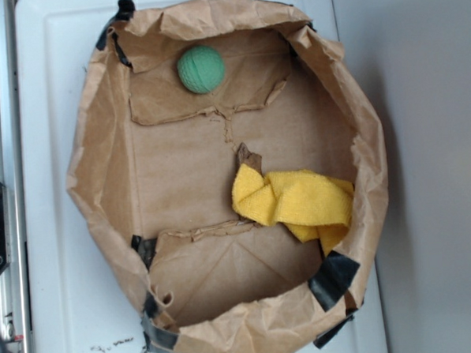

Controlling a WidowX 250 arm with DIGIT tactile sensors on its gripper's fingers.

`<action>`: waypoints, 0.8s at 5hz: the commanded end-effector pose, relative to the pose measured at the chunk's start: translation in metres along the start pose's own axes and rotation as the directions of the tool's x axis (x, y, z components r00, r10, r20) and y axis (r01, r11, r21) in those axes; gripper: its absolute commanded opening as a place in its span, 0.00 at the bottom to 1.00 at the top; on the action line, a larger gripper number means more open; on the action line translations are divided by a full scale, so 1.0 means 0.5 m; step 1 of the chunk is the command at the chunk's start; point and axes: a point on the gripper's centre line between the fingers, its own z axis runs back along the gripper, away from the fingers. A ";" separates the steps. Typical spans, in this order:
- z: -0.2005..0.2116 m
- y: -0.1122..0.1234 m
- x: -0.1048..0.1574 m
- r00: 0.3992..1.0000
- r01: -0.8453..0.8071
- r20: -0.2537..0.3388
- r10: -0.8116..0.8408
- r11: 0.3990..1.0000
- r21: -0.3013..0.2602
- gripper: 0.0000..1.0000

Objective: Grab the yellow cloth.

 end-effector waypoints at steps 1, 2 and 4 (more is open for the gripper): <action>0.006 -0.003 0.005 1.000 0.007 0.011 -0.007 1.000 0.001 1.00; 0.006 -0.003 0.005 1.000 0.007 0.011 -0.007 1.000 0.001 1.00; -0.100 0.014 0.157 0.999 -0.044 0.012 0.044 0.996 0.078 1.00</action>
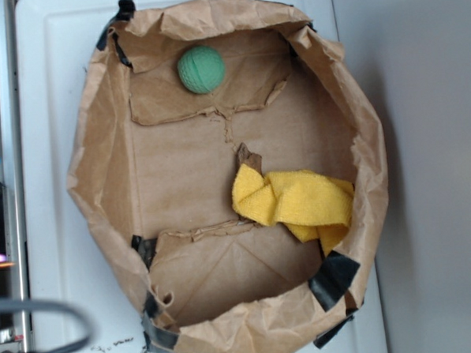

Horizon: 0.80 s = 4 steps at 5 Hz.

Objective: Grab the yellow cloth.

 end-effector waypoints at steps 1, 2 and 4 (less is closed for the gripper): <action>-0.083 0.011 0.101 1.000 -0.007 0.005 0.007 0.997 0.083 1.00; -0.146 0.025 0.141 0.993 0.104 0.040 -0.108 0.990 0.094 1.00; -0.227 0.001 0.200 0.972 0.177 0.138 -0.189 0.980 0.096 1.00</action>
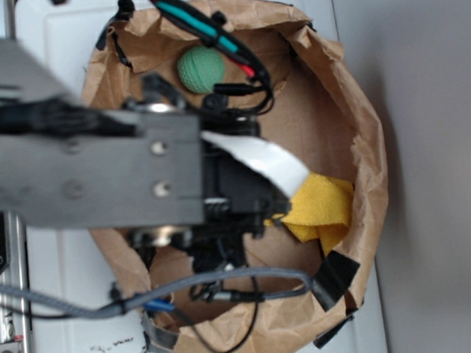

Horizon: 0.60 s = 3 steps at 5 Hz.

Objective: Grab the yellow cloth.

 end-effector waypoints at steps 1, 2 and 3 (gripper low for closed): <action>-0.051 -0.014 0.060 0.996 0.031 0.085 -0.031 1.000 0.002 1.00; -0.081 0.001 0.093 0.996 0.041 0.085 -0.039 0.999 -0.020 1.00; -0.121 0.016 0.128 0.992 0.070 0.105 -0.067 0.997 -0.028 1.00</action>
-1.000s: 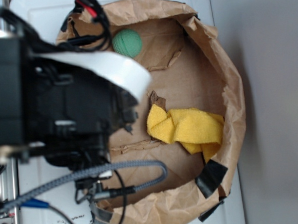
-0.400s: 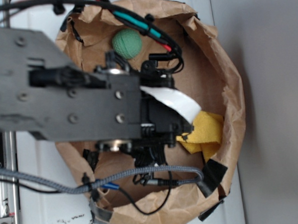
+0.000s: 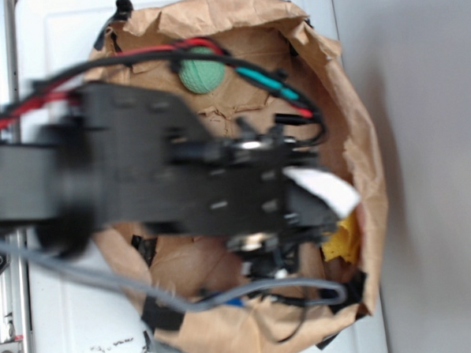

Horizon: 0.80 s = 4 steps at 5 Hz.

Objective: Grab the yellow cloth.

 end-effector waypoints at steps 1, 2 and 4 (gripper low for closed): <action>-0.029 0.039 0.072 0.996 0.013 0.089 -0.012 1.000 -0.002 1.00; -0.041 0.041 0.058 0.997 -0.012 0.081 0.013 1.000 -0.004 0.00; 0.008 0.051 0.036 0.994 -0.046 0.102 0.047 0.999 -0.016 0.00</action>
